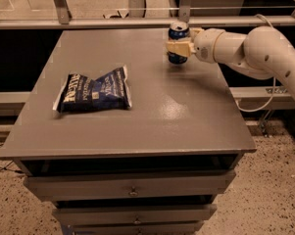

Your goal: Move pepsi can near blue chip bag

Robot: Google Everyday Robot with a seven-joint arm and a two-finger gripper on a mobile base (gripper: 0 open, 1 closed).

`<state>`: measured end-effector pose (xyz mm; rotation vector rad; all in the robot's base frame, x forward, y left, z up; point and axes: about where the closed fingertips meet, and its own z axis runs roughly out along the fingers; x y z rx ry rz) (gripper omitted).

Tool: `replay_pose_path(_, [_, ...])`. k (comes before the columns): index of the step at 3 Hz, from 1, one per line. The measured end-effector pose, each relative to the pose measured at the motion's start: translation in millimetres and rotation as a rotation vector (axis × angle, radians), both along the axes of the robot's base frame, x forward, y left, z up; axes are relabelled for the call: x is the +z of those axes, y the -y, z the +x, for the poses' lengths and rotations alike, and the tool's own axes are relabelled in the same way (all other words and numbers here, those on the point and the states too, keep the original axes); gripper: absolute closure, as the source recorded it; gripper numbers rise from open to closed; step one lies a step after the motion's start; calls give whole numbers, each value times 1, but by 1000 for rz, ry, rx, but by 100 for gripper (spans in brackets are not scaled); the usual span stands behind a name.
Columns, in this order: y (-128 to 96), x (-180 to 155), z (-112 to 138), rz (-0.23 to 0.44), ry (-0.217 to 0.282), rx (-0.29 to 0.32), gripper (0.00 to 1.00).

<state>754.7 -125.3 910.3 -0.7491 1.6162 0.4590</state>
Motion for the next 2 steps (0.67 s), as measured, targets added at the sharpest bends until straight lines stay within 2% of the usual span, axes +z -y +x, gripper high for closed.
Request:
replay_pose_path(1, [36,20,9,-23,31,-41,100])
replay_pose_path(2, [68,24,18,-24,40,-73,100])
